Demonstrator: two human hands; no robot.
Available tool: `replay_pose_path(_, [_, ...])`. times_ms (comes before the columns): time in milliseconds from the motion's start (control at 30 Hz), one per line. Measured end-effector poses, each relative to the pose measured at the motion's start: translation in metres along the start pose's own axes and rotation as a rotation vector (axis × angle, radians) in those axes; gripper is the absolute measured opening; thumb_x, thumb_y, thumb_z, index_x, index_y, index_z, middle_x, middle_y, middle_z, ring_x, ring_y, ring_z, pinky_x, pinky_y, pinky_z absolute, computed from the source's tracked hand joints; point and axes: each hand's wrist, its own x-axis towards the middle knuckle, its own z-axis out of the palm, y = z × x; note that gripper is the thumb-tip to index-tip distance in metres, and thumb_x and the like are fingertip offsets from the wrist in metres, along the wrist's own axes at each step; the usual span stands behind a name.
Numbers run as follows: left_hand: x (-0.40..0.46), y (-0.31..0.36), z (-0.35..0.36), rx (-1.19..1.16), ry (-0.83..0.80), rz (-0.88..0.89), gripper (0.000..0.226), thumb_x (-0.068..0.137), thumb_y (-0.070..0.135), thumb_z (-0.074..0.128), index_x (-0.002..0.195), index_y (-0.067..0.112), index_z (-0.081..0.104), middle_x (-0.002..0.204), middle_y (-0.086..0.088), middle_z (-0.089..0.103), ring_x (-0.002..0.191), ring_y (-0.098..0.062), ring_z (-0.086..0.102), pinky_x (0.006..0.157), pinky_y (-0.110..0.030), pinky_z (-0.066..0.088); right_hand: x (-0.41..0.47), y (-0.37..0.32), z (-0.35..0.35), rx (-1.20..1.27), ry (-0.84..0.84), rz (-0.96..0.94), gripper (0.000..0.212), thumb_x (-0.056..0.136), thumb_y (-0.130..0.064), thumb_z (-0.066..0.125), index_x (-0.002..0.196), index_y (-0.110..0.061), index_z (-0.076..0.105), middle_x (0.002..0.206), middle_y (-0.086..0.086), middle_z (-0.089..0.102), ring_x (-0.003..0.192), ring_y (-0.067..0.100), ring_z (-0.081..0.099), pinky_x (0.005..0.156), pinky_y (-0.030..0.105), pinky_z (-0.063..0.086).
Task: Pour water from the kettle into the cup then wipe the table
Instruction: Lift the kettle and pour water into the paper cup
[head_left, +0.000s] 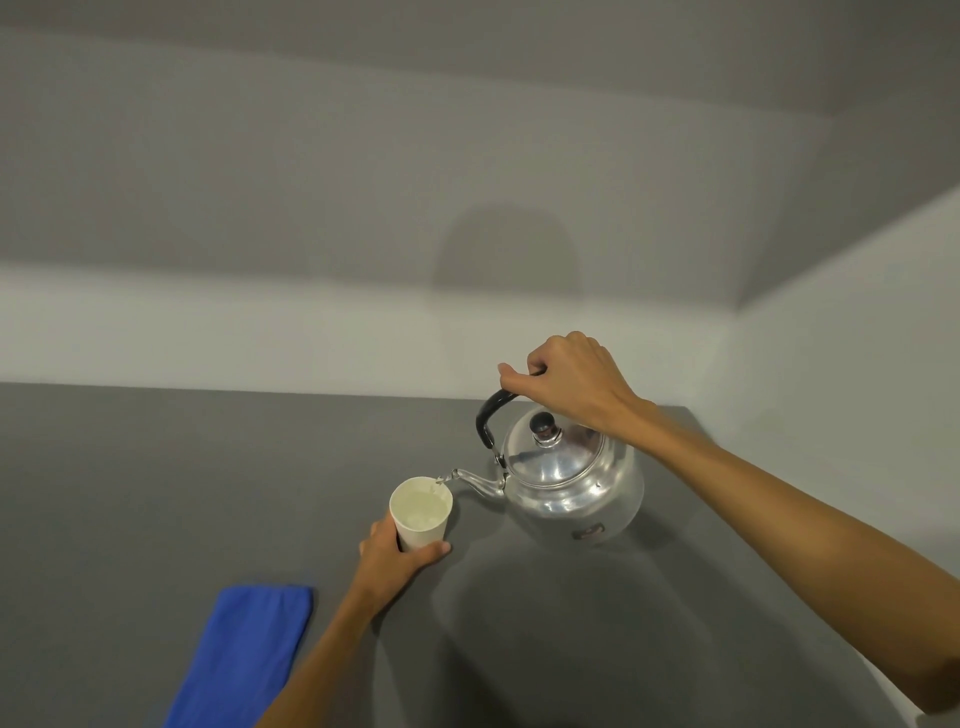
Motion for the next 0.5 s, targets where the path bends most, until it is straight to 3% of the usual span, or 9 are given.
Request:
replay_pose_path(267, [0.011, 0.009, 0.002, -0.009, -0.027, 0.064, 0.088, 0.045, 0.06, 0.08, 0.122, 0.038, 0.043, 0.121, 0.005, 0.056, 0.117, -0.019, 0.048, 0.108, -0.044, 0.036, -0.019, 0.044, -0.002, 0.15, 0.08, 0.17, 0.059, 0.079, -0.041, 0.06, 0.042, -0.017, 0.02, 0.039, -0.003, 0.016, 0.045, 0.015, 0.015, 0.046, 0.027, 0.024])
replay_pose_path(367, [0.025, 0.022, 0.0, -0.031, -0.148, 0.113, 0.107, 0.041, 0.055, 0.087, 0.13, 0.037, 0.032, 0.132, 0.006, 0.047, 0.125, -0.017, 0.043, 0.11, -0.041, 0.034, -0.024, 0.07, -0.003, 0.234, 0.121, 0.274, 0.059, 0.079, -0.04, 0.061, 0.04, -0.018, 0.022, 0.037, -0.005, 0.018, 0.042, 0.013, 0.016, 0.049, 0.027, 0.028])
replay_pose_path(433, [0.03, 0.022, -0.008, -0.082, -0.271, 0.174, 0.11, 0.039, 0.05, 0.09, 0.13, 0.038, 0.028, 0.135, 0.008, 0.044, 0.131, -0.016, 0.04, 0.109, -0.034, 0.035, -0.028, 0.086, 0.002, 0.307, 0.148, 0.334, 0.059, 0.08, -0.039, 0.063, 0.039, -0.018, 0.026, 0.036, -0.005, 0.02, 0.039, 0.012, 0.017, 0.049, 0.026, 0.032])
replay_pose_path(500, [0.031, 0.023, -0.025, -0.139, -0.281, 0.184, 0.112, 0.037, 0.05, 0.09, 0.129, 0.038, 0.028, 0.138, 0.008, 0.041, 0.133, -0.013, 0.037, 0.108, -0.027, 0.031, -0.033, 0.099, 0.01, 0.371, 0.171, 0.397, 0.059, 0.081, -0.039, 0.064, 0.038, -0.019, 0.029, 0.035, -0.007, 0.021, 0.037, 0.011, 0.017, 0.051, 0.026, 0.035])
